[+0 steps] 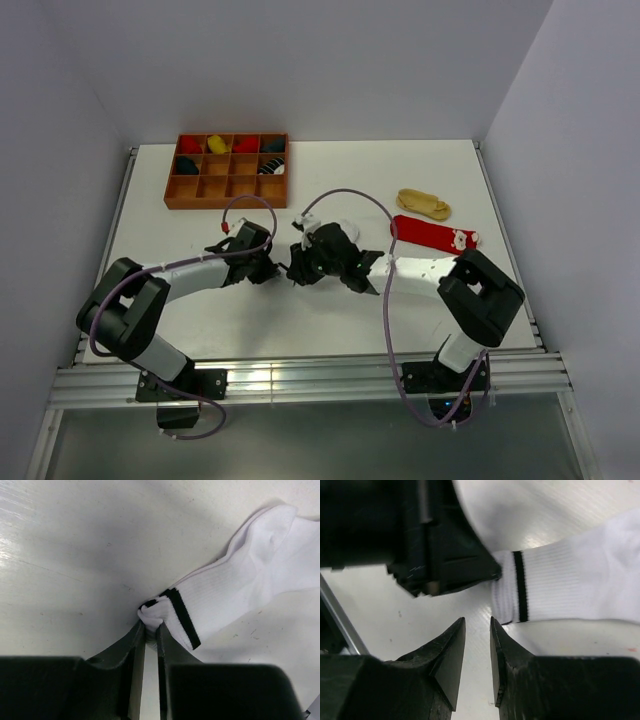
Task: Roll the socks
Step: Roll the sock at the center of the board.
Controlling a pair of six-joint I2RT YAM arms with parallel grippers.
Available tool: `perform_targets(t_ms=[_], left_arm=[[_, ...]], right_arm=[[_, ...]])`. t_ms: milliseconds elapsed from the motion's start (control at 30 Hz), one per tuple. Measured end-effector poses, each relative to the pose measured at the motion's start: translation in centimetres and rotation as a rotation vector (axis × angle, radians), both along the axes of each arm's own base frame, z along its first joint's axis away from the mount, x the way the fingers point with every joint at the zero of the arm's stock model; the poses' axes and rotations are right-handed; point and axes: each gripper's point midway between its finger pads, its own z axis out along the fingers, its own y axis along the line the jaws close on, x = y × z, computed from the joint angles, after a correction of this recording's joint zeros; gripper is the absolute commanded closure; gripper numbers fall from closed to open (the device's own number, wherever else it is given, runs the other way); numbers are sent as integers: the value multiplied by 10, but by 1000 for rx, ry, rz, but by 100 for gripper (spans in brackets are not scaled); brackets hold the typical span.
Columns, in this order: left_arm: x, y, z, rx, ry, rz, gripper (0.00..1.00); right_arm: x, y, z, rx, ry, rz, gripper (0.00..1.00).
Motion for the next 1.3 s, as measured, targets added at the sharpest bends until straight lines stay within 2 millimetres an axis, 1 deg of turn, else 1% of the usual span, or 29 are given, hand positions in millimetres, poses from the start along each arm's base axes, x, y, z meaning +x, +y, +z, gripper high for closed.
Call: perform_targets(t_ms=[33, 133, 233, 433, 567, 833, 1100, 1200, 1300], left_arm=[[0, 0, 0, 2, 1, -2, 82], [0, 0, 0, 7, 3, -6, 82], [0, 0, 0, 9, 5, -7, 82], [0, 0, 0, 13, 4, -15, 82], [0, 0, 0, 18, 3, -22, 82], [0, 0, 0, 25, 7, -28, 82], [-1, -1, 0, 29, 12, -32, 82], [-1, -1, 0, 30, 12, -34, 82], [-1, -1, 0, 31, 11, -36, 82]], right_arm=[[-3, 2, 0, -16, -35, 10, 66], [-16, 6, -8, -72, -106, 50, 66], [-20, 4, -19, -121, -140, 69, 67], [-15, 4, -28, -157, -179, 72, 69], [-16, 5, -33, -171, -185, 80, 71], [-22, 11, -33, -176, -204, 105, 72], [-18, 17, -32, -177, -217, 101, 71], [-16, 17, -37, -190, -218, 95, 70], [-13, 15, -48, -218, -211, 89, 70]])
